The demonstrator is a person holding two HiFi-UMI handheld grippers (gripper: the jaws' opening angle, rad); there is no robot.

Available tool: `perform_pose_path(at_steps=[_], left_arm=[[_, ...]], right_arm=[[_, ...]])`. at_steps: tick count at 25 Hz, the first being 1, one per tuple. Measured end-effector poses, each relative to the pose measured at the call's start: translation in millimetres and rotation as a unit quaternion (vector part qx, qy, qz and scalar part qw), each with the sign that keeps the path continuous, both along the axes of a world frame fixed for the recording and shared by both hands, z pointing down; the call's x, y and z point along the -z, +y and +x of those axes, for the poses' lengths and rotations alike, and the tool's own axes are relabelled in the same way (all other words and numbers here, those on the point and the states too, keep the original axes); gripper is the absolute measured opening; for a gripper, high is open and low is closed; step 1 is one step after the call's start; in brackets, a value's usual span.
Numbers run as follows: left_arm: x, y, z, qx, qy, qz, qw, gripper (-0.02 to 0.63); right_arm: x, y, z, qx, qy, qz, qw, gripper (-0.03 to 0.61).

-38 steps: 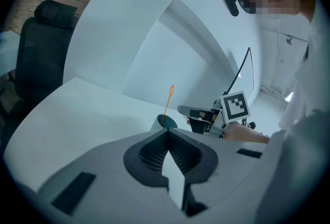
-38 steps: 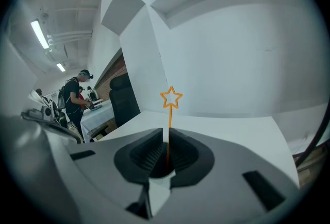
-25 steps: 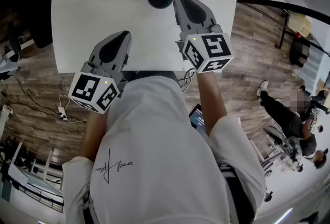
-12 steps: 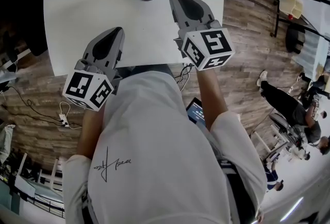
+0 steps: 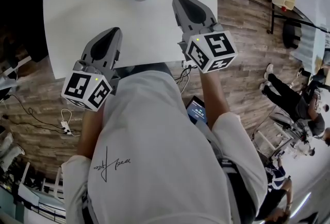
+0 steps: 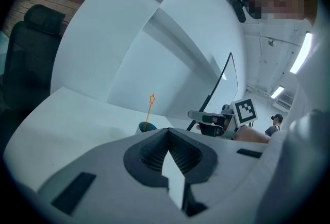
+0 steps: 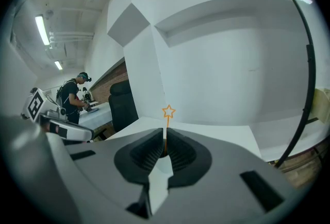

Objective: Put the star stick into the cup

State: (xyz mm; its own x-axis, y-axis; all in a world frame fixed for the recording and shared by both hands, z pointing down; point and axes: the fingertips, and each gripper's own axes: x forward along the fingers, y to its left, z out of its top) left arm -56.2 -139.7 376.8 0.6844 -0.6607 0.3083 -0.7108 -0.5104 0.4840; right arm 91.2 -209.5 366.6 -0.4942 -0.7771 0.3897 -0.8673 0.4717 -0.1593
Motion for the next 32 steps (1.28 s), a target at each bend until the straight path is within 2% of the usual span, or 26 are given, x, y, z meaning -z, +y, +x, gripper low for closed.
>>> perform_pose_path(at_steps=[9,32], left_arm=[[9.8,4.7,-2.9,0.004,-0.009,0.024,0.9997,0.006],[27.9,29.8,-45.6,0.042,-0.025,0.07,0.9963,0.006]], right_arm=[[9.9,19.6,5.8,-0.014,-0.009,0.004,1.0,0.022],[27.8,102.4,-1.0,-0.04,-0.005,0.006,0.999,0.015]])
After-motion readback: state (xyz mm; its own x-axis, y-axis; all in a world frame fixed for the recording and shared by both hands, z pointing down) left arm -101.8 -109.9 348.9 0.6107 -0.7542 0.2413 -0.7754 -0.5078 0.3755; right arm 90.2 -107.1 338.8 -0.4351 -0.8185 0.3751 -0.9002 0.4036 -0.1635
